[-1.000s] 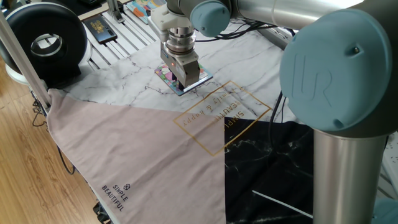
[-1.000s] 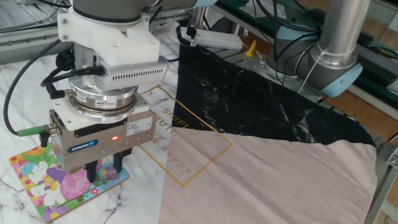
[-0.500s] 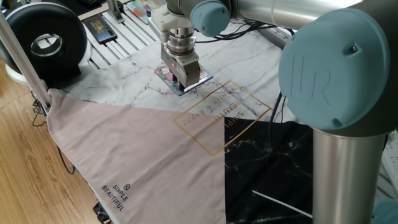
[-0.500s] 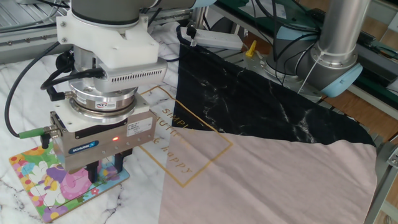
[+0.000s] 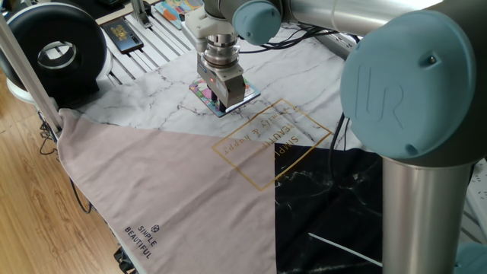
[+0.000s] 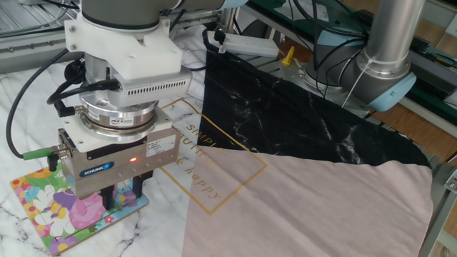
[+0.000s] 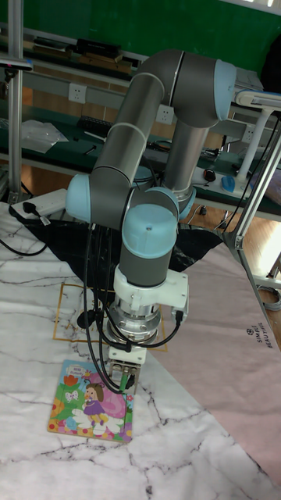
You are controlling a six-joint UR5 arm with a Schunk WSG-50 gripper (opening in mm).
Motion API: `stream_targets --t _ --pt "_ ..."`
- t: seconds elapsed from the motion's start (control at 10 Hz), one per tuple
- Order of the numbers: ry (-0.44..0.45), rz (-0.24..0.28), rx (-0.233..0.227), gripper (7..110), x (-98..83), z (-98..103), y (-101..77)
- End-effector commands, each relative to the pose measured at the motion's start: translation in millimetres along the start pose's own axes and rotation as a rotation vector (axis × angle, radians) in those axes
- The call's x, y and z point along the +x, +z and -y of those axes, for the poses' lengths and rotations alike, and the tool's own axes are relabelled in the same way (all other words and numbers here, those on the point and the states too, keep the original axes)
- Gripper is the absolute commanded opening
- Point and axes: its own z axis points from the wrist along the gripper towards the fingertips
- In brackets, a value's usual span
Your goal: Assemble one piece of a puzzle
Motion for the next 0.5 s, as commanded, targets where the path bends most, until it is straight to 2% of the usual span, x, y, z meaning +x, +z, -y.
stream_targets --t 0.0,0.4 --pt "0.007 0.011 -0.003 22 -1.3 0.0 -1.0" --pt "0.008 0.014 0.0 22 -2.2 0.7 -0.9"
